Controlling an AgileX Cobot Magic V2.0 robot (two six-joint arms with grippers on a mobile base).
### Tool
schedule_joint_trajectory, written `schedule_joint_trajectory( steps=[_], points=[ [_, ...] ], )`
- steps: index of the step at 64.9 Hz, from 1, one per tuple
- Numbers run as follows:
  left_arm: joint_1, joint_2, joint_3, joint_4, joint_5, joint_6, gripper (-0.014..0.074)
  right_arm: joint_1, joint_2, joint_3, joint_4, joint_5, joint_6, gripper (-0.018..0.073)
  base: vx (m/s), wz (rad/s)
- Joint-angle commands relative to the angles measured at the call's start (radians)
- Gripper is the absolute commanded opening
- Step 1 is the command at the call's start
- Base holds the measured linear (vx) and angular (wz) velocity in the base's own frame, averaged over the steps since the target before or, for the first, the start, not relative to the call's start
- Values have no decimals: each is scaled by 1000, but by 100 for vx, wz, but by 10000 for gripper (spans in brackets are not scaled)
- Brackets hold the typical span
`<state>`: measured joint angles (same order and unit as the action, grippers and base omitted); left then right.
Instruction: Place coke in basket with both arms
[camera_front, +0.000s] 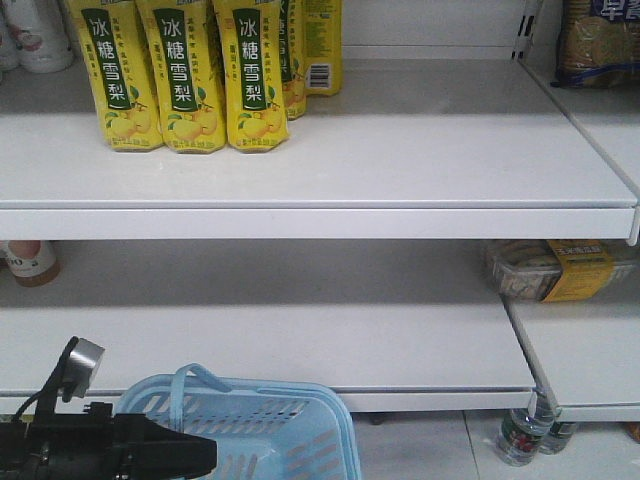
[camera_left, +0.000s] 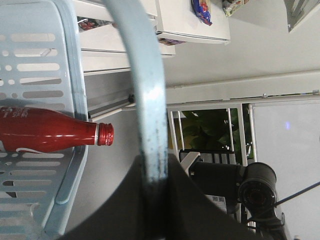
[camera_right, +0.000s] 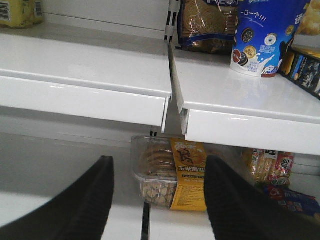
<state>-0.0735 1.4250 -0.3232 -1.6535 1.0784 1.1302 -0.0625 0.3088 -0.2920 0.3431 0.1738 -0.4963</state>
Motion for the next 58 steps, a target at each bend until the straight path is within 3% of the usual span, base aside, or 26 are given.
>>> schedule_joint_trajectory(
  steps=[1,30,37,47,58],
  points=[
    [-4,-26,-24,-131,138,5,-6,-5,-61,12,-5,-74,-18,390,0,0],
    [-4,-26,-24,-131,138,5,-6,-5,-132,97,67,-105,-7,372,0,0],
    [-4,-26,-24,-131,138,5,-6,-5,-132,97,67,-112,-10,266,0,0],
    [-4,-26,-24,-131,138,5,-6,-5,-132,97,69,-112,-10,-16,0,0],
    [-4,-26,-24,-131,138,5,-6,-5,-132,97,79,-103,-8,-10,0,0]
  ],
)
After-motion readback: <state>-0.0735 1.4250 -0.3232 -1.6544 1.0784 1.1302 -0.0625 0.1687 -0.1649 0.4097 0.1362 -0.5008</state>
